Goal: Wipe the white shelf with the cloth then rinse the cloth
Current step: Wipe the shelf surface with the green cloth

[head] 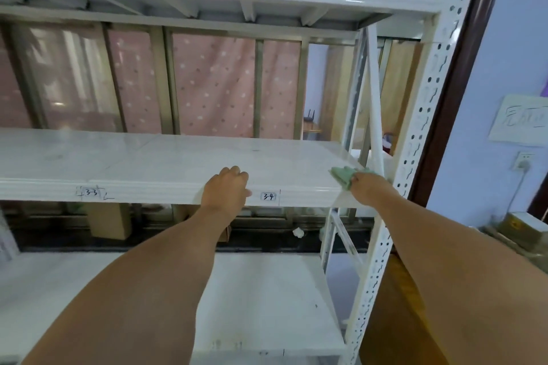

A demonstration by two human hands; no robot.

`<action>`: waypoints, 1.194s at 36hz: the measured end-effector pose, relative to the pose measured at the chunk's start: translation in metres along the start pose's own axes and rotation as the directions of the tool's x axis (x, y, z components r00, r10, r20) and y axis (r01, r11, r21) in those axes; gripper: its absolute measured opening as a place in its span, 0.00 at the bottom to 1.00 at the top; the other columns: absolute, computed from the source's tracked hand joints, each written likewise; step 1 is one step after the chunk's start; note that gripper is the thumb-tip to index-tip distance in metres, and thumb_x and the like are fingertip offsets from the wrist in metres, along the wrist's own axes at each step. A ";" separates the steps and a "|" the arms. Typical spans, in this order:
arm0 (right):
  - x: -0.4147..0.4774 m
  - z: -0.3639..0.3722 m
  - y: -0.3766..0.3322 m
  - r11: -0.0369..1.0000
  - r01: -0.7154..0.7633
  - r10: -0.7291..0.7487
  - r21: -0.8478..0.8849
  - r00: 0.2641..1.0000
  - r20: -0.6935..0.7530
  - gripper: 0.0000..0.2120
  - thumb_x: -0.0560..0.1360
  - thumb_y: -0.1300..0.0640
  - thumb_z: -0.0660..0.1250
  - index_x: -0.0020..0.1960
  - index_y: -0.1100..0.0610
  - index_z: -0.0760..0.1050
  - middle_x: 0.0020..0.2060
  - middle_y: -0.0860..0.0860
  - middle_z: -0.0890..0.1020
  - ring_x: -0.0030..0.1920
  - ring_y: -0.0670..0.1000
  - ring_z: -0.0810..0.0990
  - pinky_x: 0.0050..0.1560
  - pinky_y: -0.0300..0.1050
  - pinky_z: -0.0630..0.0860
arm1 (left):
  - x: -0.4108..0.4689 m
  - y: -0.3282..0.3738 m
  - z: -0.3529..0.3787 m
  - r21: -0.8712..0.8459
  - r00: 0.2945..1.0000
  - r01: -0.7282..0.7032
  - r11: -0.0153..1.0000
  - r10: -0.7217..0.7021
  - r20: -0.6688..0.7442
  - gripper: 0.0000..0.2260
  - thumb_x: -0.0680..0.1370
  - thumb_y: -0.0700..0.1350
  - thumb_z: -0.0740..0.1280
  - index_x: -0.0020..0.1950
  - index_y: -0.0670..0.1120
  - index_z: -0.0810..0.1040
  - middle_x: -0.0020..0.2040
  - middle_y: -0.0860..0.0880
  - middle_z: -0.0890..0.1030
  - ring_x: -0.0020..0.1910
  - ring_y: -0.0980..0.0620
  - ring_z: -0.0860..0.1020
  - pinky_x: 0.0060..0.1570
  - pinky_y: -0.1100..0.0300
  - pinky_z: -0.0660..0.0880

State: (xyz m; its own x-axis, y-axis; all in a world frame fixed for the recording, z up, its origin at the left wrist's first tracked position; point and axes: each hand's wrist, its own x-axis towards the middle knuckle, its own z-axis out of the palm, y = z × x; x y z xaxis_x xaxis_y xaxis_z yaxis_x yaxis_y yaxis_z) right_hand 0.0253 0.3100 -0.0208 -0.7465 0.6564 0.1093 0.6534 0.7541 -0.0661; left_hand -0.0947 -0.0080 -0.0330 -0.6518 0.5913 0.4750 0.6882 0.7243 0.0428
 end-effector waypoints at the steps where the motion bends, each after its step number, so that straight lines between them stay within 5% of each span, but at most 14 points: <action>1: 0.010 0.003 0.002 0.999 -0.019 0.019 -0.034 1.000 0.003 0.23 0.77 0.56 0.49 0.67 0.55 0.73 0.59 0.57 0.80 0.53 0.60 0.80 0.54 0.58 0.78 | 0.001 -0.002 0.000 -0.016 1.000 -0.002 1.000 0.002 -0.002 0.12 0.82 0.49 0.65 0.57 0.41 0.78 0.54 0.44 0.76 0.55 0.45 0.74 0.48 0.52 0.72; 4: 0.007 -0.002 -0.005 0.999 -0.036 0.038 0.026 0.996 -0.082 0.22 0.78 0.49 0.49 0.68 0.53 0.69 0.63 0.56 0.77 0.61 0.61 0.77 0.57 0.62 0.73 | 0.003 -0.009 0.003 -0.048 1.000 -0.025 0.999 0.024 -0.017 0.13 0.81 0.50 0.66 0.52 0.40 0.81 0.49 0.45 0.76 0.53 0.45 0.74 0.44 0.53 0.70; 7: -0.006 -0.011 -0.016 0.988 0.128 -0.134 -0.087 0.988 -0.071 0.21 0.82 0.53 0.53 0.73 0.54 0.68 0.68 0.58 0.74 0.66 0.61 0.74 0.65 0.60 0.72 | 0.007 -0.014 0.003 -0.068 0.999 -0.047 0.997 0.046 -0.021 0.14 0.80 0.51 0.66 0.48 0.41 0.82 0.44 0.48 0.75 0.50 0.47 0.76 0.42 0.54 0.71; 16: -0.005 -0.001 -0.060 0.966 0.236 -0.234 0.104 0.972 -0.029 0.18 0.82 0.59 0.58 0.69 0.65 0.71 0.63 0.58 0.73 0.58 0.55 0.74 0.64 0.54 0.72 | 0.010 -0.027 0.017 -0.190 0.992 -0.053 0.980 0.029 -0.127 0.14 0.77 0.52 0.69 0.39 0.42 0.83 0.39 0.49 0.78 0.44 0.49 0.76 0.40 0.55 0.73; 20: -0.028 -0.003 -0.117 0.928 0.273 -0.300 0.253 0.951 0.074 0.23 0.85 0.55 0.50 0.78 0.61 0.60 0.77 0.58 0.62 0.76 0.59 0.61 0.77 0.54 0.55 | 0.011 -0.029 0.020 -0.221 0.990 -0.054 0.974 0.022 -0.143 0.12 0.77 0.52 0.70 0.43 0.45 0.85 0.42 0.50 0.80 0.46 0.50 0.76 0.42 0.56 0.71; 27: -0.049 -0.003 -0.141 0.891 0.433 -0.442 0.135 0.896 0.039 0.21 0.86 0.52 0.48 0.75 0.58 0.65 0.73 0.56 0.69 0.74 0.57 0.64 0.74 0.51 0.55 | 0.010 -0.029 0.022 -0.238 0.984 -0.074 0.969 0.033 -0.173 0.12 0.76 0.52 0.71 0.46 0.44 0.86 0.44 0.48 0.82 0.49 0.47 0.77 0.45 0.55 0.74; 31: -0.034 -0.008 -0.105 0.959 0.237 -0.244 0.156 0.969 0.030 0.18 0.86 0.55 0.48 0.69 0.61 0.69 0.60 0.55 0.76 0.59 0.55 0.74 0.68 0.56 0.65 | 0.011 -0.029 0.017 -0.246 0.991 -0.076 0.966 0.045 -0.127 0.13 0.77 0.51 0.69 0.48 0.42 0.85 0.46 0.48 0.82 0.50 0.48 0.77 0.47 0.52 0.76; 36: -0.007 -0.008 -0.052 0.994 -0.013 0.006 0.112 0.998 0.068 0.22 0.84 0.57 0.50 0.75 0.64 0.63 0.73 0.62 0.68 0.72 0.62 0.67 0.73 0.55 0.62 | 0.013 -0.034 0.024 -0.259 0.986 -0.103 0.960 0.064 -0.156 0.12 0.77 0.51 0.68 0.46 0.43 0.85 0.44 0.49 0.81 0.48 0.49 0.77 0.44 0.55 0.75; 43: 0.017 -0.008 -0.038 0.987 -0.098 0.088 0.126 0.993 0.081 0.23 0.84 0.56 0.51 0.78 0.61 0.61 0.75 0.61 0.66 0.75 0.62 0.64 0.74 0.54 0.61 | 0.018 -0.043 0.038 -0.330 0.959 -0.168 0.929 0.075 -0.275 0.11 0.73 0.51 0.74 0.43 0.43 0.86 0.40 0.50 0.82 0.45 0.49 0.77 0.41 0.60 0.66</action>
State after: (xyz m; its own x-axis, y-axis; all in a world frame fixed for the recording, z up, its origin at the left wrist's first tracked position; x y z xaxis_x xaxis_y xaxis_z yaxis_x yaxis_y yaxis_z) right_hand -0.0110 0.2927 -0.0090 -0.6937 0.7199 0.0227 0.7023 0.6831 -0.2005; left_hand -0.1480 -0.0151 -0.0601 -0.4853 0.5240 0.6999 0.8538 0.4565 0.2503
